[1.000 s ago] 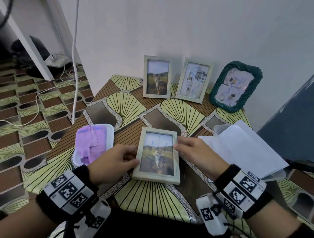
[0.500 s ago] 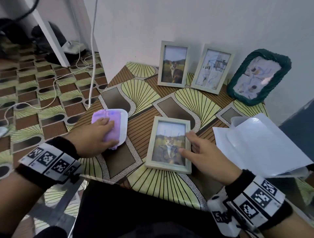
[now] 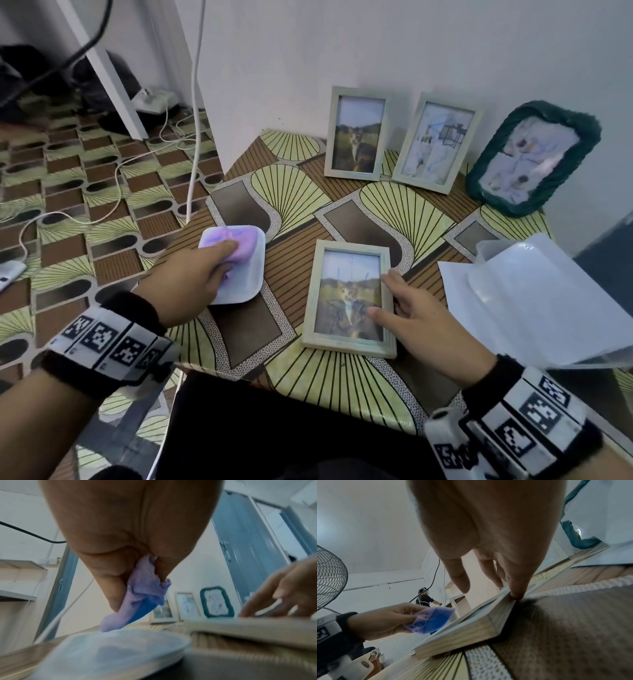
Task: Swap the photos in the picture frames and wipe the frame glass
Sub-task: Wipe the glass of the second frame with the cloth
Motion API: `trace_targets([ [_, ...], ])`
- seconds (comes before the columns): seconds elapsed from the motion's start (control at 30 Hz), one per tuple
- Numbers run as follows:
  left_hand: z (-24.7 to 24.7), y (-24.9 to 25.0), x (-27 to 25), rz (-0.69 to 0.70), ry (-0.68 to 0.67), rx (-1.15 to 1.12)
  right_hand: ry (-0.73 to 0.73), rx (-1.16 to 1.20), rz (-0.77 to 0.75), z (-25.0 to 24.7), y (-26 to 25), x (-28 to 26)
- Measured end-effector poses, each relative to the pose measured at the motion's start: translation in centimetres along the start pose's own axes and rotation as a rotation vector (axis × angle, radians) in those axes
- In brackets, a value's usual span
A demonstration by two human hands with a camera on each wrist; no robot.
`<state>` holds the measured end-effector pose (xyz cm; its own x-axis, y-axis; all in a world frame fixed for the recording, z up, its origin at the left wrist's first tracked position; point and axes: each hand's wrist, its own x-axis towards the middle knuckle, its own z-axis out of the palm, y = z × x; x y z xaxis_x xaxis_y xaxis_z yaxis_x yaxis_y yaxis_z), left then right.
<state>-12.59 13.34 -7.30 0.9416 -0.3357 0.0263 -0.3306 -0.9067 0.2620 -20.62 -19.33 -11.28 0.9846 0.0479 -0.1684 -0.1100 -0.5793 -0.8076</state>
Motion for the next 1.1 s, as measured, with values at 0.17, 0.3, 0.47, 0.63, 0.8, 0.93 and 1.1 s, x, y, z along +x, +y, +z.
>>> trace_targets([
  [0.17,-0.8,4.1,-0.4,0.169,0.199,-0.283,0.047,0.073,-0.021,-0.4,-0.3,0.1],
  [0.3,-0.7,9.2,0.1,0.327,0.217,-0.361,0.095,0.217,-0.036,-1.0,-1.3,-0.3],
  [0.47,1.9,12.5,1.3,0.444,-0.133,-0.146,0.239,0.241,0.002,-2.0,-1.8,-0.8],
  [0.63,3.8,13.6,0.9,0.424,-0.414,0.206,0.356,0.233,-0.018,-2.2,-2.1,-1.4],
  [0.8,2.7,12.6,0.4,0.467,-0.311,-0.126,0.464,0.086,-0.149,-1.9,-3.1,-1.5],
  [0.93,0.9,10.3,1.4,0.392,-0.082,-0.439,0.333,-0.214,-0.275,-1.4,-4.3,-0.9],
  [1.1,-0.8,8.2,2.2,0.546,0.107,-0.05,-0.021,-0.59,-0.294,0.2,-5.8,0.5],
])
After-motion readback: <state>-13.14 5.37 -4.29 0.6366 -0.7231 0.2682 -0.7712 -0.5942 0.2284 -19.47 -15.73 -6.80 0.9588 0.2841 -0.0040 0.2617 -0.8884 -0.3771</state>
